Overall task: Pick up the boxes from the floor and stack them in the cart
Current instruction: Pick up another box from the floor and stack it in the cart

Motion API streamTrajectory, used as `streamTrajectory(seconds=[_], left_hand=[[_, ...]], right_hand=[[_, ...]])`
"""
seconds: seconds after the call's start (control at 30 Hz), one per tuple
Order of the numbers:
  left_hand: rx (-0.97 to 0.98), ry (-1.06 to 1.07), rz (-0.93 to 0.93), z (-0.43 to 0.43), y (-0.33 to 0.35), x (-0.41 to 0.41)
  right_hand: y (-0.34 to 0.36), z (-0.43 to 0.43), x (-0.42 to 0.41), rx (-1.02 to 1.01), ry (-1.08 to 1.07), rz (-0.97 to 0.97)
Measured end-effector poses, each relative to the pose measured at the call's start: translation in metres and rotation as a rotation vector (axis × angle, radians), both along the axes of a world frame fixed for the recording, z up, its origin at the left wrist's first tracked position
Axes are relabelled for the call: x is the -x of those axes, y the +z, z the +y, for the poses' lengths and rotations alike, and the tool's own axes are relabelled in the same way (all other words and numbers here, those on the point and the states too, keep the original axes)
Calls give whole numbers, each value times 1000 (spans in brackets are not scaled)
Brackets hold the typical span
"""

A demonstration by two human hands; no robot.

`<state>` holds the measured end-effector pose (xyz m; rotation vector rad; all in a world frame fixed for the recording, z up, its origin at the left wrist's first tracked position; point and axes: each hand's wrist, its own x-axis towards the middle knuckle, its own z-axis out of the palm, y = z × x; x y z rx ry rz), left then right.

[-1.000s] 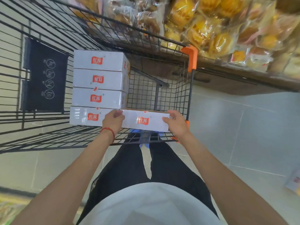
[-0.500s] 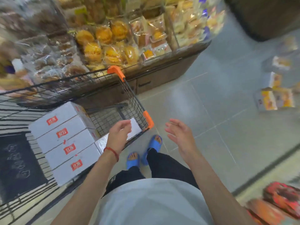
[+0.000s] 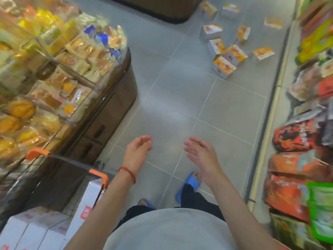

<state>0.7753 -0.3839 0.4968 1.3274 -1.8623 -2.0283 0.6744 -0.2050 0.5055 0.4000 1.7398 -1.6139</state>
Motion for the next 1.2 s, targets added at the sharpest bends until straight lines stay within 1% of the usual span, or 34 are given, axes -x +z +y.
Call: streamTrajectory(seconds=[0.13,0.27,0.47,0.57,0.63,0.83,1.07,1.2], left_hand=[[-36,-134,-36,49,1,98],[-21,-249,-43,101,5,193],[-6,-358,-43,141,5,311],[8,-384,-57,141,2,369],[12,-389,-63,138,-2,410],[0,-437,-49,116,-20,559],[-7,-546,-54,97,-15,729],[-7,-556,-55,86,-15,812]], right_hand=[[3,54,71,11,-78,-28],[7,104,145,18,-157,-23],[13,152,247,45,-179,22],[11,162,300,88,-182,104],[6,163,341,89,-197,124],[-8,155,477,41,-272,88],[1,146,617,-3,-368,56],[-8,133,691,-21,-405,23]])
